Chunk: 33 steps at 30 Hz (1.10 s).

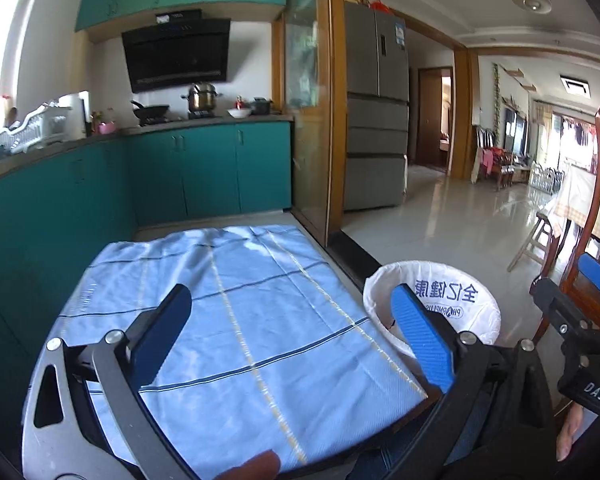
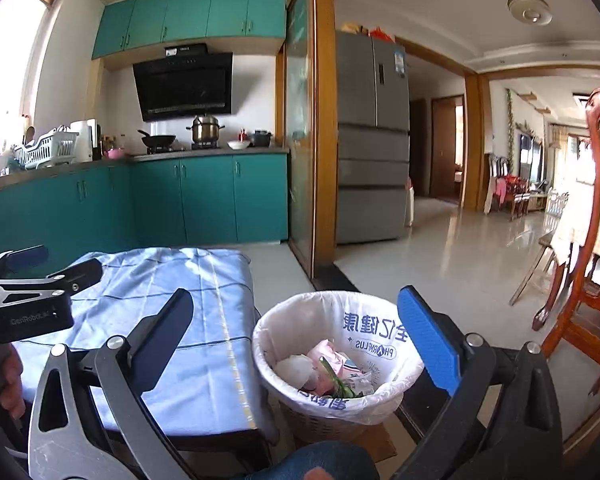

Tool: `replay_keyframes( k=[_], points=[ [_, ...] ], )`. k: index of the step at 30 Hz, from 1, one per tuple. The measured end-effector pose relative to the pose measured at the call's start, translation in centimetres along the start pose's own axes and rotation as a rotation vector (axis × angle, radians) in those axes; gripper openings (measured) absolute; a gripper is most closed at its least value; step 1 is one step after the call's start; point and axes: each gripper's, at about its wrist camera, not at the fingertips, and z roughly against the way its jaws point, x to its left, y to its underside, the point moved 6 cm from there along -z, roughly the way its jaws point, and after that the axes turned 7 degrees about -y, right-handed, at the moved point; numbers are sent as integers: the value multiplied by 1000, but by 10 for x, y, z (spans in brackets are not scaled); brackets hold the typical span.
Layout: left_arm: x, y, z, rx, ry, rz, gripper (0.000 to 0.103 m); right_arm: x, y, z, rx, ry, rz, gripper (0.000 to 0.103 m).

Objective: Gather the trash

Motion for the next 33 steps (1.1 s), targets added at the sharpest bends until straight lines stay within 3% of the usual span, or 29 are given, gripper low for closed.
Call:
replay_keyframes(
  k=[6,15,33],
  points=[
    [15,-1,41,-53,-16,-18,100,23,-1,24,-2,11,21,100],
    [30,2,72,-86,-12,-9,100,33,-4,41,-9,49,37,100],
    [38,0,86,-104,-31,-15,100,43,-7,48,-13,63,53,100]
  ],
)
